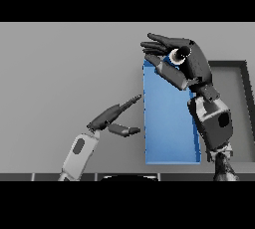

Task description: Pick up the blue pipe and place it into the blue bin.

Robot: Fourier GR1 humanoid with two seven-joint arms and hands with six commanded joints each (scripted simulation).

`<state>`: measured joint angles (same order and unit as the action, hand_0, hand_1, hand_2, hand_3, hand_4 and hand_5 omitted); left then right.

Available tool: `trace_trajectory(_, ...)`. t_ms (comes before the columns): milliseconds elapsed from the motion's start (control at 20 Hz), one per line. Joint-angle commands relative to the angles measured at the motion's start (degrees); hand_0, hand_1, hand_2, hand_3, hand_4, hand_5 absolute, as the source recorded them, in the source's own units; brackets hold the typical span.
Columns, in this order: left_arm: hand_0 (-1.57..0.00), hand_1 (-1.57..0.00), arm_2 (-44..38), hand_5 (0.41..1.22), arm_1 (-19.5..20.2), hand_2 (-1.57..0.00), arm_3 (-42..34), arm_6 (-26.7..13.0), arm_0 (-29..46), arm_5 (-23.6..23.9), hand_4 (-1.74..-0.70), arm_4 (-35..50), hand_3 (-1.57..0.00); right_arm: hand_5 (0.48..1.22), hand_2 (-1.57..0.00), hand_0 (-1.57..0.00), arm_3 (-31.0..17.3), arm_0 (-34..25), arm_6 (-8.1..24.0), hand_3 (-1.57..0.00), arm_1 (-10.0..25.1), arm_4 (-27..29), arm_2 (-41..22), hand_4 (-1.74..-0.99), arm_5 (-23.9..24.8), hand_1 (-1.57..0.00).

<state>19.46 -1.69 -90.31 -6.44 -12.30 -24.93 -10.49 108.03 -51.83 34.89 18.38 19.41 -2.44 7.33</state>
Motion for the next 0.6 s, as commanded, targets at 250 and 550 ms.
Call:
trace_trajectory(250,0.00,0.00,-0.2,0.412,1.0,0.00,-0.3,1.7,0.4,-0.1,-0.88,0.0,0.00,1.221,-1.57,-1.57,-2.5,8.6,0.0,-1.57,9.7,1.4,5.6,-1.741,1.3,-1.57)
trace_trajectory(550,0.00,0.00,1.0,0.420,0.4,0.00,-0.1,1.5,0.6,0.5,-0.87,-1.2,0.00,1.221,-1.57,-1.57,3.2,27.1,0.0,-1.57,11.2,3.9,6.5,-1.741,5.3,-1.57)
